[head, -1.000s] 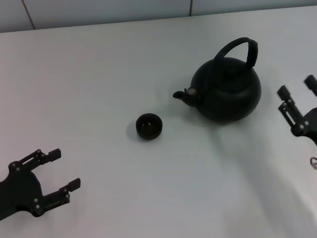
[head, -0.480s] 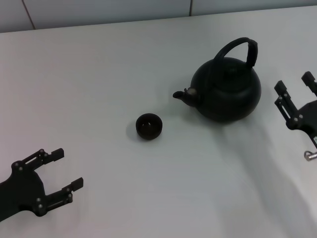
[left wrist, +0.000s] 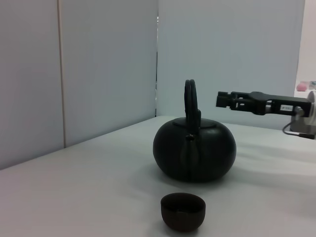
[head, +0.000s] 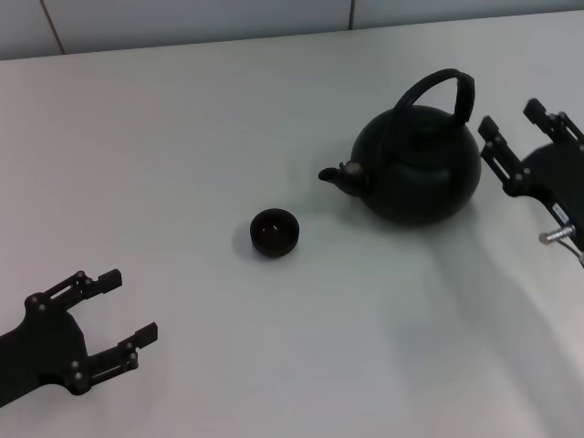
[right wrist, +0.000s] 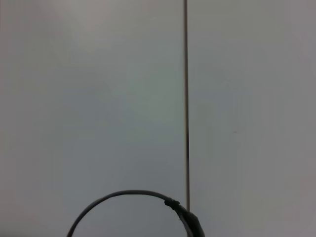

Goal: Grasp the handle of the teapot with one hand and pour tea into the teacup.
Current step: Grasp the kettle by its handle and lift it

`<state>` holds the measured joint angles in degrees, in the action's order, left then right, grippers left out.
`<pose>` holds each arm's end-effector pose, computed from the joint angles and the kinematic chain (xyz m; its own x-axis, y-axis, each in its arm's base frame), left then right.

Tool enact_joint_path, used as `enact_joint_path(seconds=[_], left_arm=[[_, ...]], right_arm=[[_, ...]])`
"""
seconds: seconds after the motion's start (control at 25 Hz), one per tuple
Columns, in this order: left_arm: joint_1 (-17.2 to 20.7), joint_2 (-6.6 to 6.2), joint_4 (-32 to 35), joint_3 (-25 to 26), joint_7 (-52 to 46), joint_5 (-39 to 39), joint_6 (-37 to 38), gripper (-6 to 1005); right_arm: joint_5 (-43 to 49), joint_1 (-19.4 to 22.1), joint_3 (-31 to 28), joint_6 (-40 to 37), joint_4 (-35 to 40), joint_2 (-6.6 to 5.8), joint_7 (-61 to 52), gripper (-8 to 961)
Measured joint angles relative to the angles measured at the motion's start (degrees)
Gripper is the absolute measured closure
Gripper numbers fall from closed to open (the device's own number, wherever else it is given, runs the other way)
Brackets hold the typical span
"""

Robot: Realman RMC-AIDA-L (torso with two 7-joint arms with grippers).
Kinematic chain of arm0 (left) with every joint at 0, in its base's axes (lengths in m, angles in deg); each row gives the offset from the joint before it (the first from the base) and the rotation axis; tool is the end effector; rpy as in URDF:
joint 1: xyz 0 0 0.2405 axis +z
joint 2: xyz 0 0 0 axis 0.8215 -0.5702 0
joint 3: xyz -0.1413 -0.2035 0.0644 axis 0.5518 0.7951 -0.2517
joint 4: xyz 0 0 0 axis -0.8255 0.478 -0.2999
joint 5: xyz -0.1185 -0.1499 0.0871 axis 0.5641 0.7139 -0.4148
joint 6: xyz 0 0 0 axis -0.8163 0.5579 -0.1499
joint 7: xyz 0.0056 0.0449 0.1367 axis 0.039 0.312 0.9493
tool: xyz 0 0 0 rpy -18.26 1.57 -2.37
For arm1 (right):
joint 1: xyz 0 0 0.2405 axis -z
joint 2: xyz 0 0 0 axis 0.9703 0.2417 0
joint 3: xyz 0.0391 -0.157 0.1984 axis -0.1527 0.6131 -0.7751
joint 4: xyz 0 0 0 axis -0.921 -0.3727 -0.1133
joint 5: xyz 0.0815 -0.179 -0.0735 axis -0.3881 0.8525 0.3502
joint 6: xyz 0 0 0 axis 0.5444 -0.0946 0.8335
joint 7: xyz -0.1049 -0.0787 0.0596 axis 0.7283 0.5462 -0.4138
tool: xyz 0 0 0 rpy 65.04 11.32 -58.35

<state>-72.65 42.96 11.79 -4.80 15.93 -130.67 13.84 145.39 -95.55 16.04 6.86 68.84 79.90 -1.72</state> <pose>-0.3375 0.2274 -0.0179 0.8209 0.1148 0.5594 0.3541 -0.8709 -0.3408 0.3436 0.2710 -0.0190 0.7214 0.0672 -0.6893 -0.6482 -0.2849 -0.7061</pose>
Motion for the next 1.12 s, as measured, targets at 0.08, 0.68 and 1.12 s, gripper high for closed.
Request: enact_joint_path(seconds=[0.08, 0.68, 1.12], left_arm=[[0.00, 0.00, -0.09, 0.00, 0.00, 0.08, 0.00, 199], [-0.32, 0.09, -0.71, 0.00, 0.00, 2.12, -0.10, 199], [-0.78, 0.08, -1.47, 0.00, 0.00, 2.47, -0.10, 199]], right_arm=[[0.09, -1.19, 0.33, 1.34, 0.89, -0.01, -1.18, 367], [0.16, -7.72, 1.76, 9.77, 3.18, -0.10, -3.03, 406], [0.16, -8.39, 3.18, 11.03, 3.37, -0.10, -4.67, 500]])
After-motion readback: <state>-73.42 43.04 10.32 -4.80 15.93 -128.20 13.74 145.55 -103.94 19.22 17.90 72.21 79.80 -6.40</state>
